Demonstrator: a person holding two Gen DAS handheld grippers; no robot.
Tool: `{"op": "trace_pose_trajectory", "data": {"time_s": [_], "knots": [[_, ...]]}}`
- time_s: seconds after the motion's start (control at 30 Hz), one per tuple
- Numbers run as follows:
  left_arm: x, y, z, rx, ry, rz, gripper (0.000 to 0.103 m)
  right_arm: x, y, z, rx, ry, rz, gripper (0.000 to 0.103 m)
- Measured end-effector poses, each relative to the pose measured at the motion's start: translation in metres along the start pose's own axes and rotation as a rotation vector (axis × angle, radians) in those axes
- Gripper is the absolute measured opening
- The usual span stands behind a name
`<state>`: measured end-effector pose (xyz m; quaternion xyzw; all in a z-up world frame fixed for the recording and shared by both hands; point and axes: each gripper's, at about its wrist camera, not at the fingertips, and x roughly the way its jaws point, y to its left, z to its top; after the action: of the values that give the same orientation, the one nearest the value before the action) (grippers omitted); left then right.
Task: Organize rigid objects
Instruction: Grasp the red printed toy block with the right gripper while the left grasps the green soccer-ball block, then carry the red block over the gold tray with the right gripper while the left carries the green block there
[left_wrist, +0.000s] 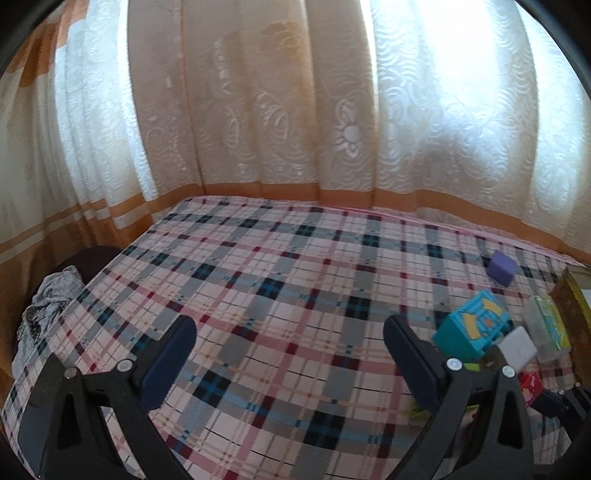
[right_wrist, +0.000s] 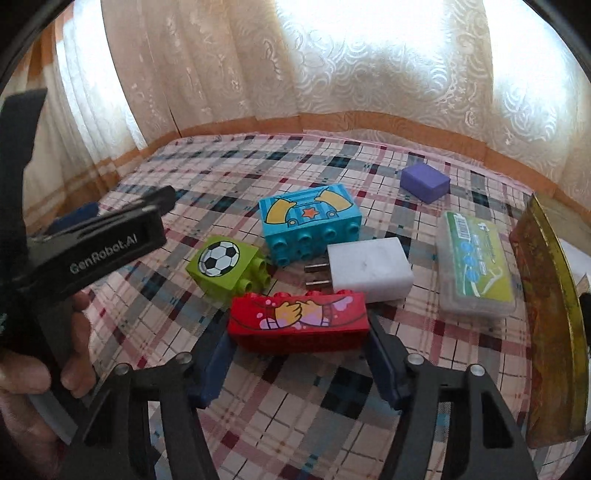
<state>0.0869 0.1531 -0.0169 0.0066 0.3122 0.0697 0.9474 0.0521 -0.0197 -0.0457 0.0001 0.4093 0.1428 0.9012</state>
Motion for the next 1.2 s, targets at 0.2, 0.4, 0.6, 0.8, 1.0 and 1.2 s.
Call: {"op": "trace_pose_trajectory", "data": {"time_s": [0.2, 0.4, 0.6, 0.8, 1.0, 1.2], "knots": [[-0.011, -0.015, -0.001, 0.031, 0.032, -0.222, 0.103, -0.042, -0.016, -0.014, 0.004, -0.156, -0.057, 0.067], [-0.017, -0.056, -0.015, 0.212, 0.043, -0.247, 0.094, -0.070, -0.042, -0.027, 0.023, -0.234, -0.164, 0.067], [-0.004, -0.074, -0.020, 0.260, 0.147, -0.284, 0.082, -0.081, -0.054, -0.034, 0.046, -0.252, -0.179, 0.067], [0.015, -0.071, -0.024, 0.193, 0.248, -0.304, 0.054, -0.078, -0.052, -0.035, 0.054, -0.235, -0.150, 0.067], [0.011, -0.059, -0.023, 0.134, 0.220, -0.272, 0.042, -0.079, -0.050, -0.036, 0.054, -0.252, -0.139, 0.067], [-0.019, -0.041, -0.017, 0.035, 0.039, -0.182, 0.042, -0.089, -0.050, -0.035, 0.053, -0.318, -0.145, 0.067]]}}
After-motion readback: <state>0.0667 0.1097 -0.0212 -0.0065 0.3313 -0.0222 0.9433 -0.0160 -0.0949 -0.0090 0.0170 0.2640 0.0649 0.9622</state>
